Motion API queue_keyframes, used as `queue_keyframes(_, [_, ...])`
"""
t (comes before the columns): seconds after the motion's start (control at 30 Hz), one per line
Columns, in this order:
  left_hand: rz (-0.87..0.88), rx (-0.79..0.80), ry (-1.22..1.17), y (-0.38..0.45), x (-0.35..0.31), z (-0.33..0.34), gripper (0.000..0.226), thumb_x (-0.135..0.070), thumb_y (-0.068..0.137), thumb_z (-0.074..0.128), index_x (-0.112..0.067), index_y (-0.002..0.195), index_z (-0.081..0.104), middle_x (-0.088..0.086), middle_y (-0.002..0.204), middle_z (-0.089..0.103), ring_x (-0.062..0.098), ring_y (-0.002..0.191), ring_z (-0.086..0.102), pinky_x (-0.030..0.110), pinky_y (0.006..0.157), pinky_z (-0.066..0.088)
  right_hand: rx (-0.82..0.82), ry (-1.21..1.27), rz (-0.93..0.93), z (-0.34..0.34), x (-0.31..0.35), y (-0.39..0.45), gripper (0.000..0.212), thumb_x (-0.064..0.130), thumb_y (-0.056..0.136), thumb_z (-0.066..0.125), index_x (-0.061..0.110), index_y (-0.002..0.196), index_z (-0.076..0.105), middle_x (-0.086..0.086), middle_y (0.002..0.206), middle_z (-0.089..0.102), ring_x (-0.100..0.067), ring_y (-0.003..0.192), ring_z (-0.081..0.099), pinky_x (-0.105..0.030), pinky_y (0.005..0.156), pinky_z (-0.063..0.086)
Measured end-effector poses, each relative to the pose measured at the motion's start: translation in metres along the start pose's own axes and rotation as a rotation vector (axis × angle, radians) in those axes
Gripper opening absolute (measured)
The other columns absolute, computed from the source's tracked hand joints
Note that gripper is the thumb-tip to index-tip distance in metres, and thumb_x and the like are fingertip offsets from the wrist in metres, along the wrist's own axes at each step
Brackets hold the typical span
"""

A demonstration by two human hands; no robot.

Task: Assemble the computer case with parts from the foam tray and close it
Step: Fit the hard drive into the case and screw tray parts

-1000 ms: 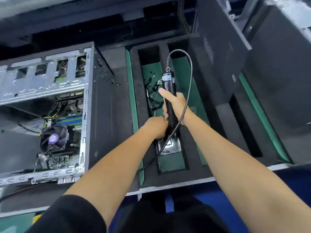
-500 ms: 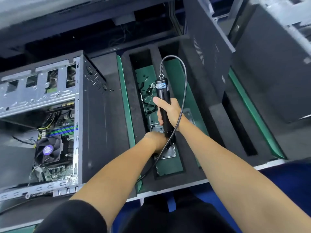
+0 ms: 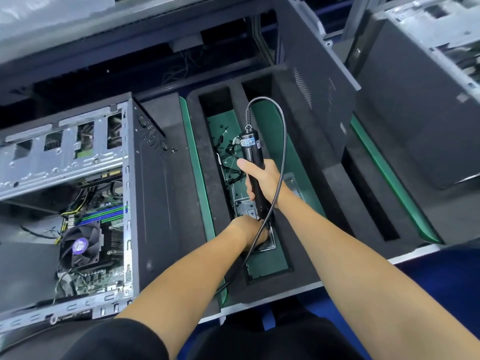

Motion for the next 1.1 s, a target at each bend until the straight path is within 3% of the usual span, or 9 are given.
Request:
queue_keyframes(0.1, [-0.027,0.076,-0.085,0.002,0.004,0.005,0.034,-0.008,0.091,0.046,0.002,0.122,0.054,0.018,0.119,0.06,0.035,0.101,0.06,0.041,0.085,0.052,-0.011,0.032,0.006,-0.002,0.001,0.0,0.048,0.057,0.072,0.077,0.022,0.053,0.051,-0.012,0.052,0.049,-0.024,0.042,0.048,-0.031,0.047,0.044])
queue_keyframes(0.27, [-0.139,0.044,-0.269,-0.005,0.024,-0.001,0.026,-0.006,0.085,0.059,0.0,0.11,0.057,0.015,0.113,0.06,0.029,0.083,0.054,0.033,0.067,0.045,-0.033,0.094,0.008,-0.005,0.005,0.002,0.054,0.062,0.066,0.08,0.017,0.055,0.051,-0.012,0.051,0.048,-0.025,0.04,0.047,-0.031,0.046,0.044])
queue_keyframes(0.4, [-0.213,0.02,-0.361,-0.009,0.03,-0.002,0.039,-0.004,0.088,0.054,-0.003,0.126,0.051,0.013,0.125,0.055,0.032,0.107,0.057,0.036,0.073,0.043,-0.034,0.133,0.026,-0.005,0.004,0.002,0.053,0.061,0.064,0.081,0.018,0.056,0.052,-0.012,0.051,0.048,-0.024,0.04,0.046,-0.031,0.046,0.043])
queue_keyframes(0.57, [-0.219,-0.068,-0.434,-0.018,0.035,-0.019,0.035,-0.002,0.091,0.048,0.001,0.126,0.051,0.02,0.123,0.057,0.037,0.109,0.057,0.041,0.089,0.047,-0.073,0.262,0.052,-0.013,0.008,0.001,0.055,0.054,0.065,0.082,0.01,0.074,0.05,-0.01,0.05,0.048,-0.023,0.038,0.044,-0.028,0.044,0.042])
queue_keyframes(0.73, [-0.301,-0.311,-0.436,-0.044,0.07,-0.068,0.028,-0.001,0.089,0.048,0.0,0.115,0.055,0.02,0.113,0.059,0.036,0.101,0.06,0.04,0.08,0.049,-0.101,0.352,-0.042,-0.022,0.056,0.005,0.046,0.054,0.063,0.081,0.017,0.058,0.054,-0.007,0.05,0.047,-0.021,0.038,0.042,-0.026,0.043,0.037])
queue_keyframes(0.87, [-0.387,-0.577,-0.63,-0.091,0.121,-0.124,0.025,-0.006,0.087,0.053,0.0,0.112,0.055,0.02,0.11,0.059,0.034,0.097,0.061,0.037,0.079,0.048,-0.037,0.34,-0.199,0.004,0.125,0.005,0.053,0.056,0.062,0.083,0.013,0.062,0.053,-0.011,0.05,0.048,-0.023,0.037,0.043,-0.027,0.044,0.038])
queue_keyframes(0.97, [-0.35,-0.82,-0.811,-0.151,0.16,-0.15,0.017,-0.006,0.081,0.061,-0.001,0.097,0.065,0.014,0.089,0.064,0.03,0.084,0.062,0.029,0.069,0.046,0.081,0.331,-0.311,0.045,0.175,-0.003,0.056,0.058,0.061,0.084,0.011,0.064,0.053,-0.012,0.049,0.048,-0.023,0.036,0.043,-0.028,0.045,0.039])
queue_keyframes(1.03, [-0.296,-0.964,-0.947,-0.196,0.187,-0.15,0.006,0.0,0.076,0.067,-0.004,0.081,0.07,0.007,0.074,0.065,0.016,0.071,0.06,0.024,0.062,0.044,0.146,0.29,-0.384,0.078,0.204,-0.01,0.057,0.059,0.063,0.082,0.011,0.065,0.052,-0.013,0.048,0.048,-0.023,0.035,0.043,-0.029,0.044,0.039])
queue_keyframes(1.1, [-0.261,-1.081,-1.111,-0.238,0.212,-0.14,0.011,0.001,0.072,0.075,-0.008,0.069,0.069,-0.004,0.061,0.063,-0.002,0.054,0.054,0.015,0.055,0.045,0.172,0.277,-0.44,0.111,0.228,-0.015,0.058,0.057,0.066,0.081,0.009,0.065,0.05,-0.013,0.047,0.047,-0.023,0.035,0.042,-0.03,0.044,0.038])
Point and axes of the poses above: each hand's wrist, its own y-axis towards the middle knuckle, its own z-axis out of the palm, x = y × z, the point moved 10 cm from there along y, towards the middle knuckle
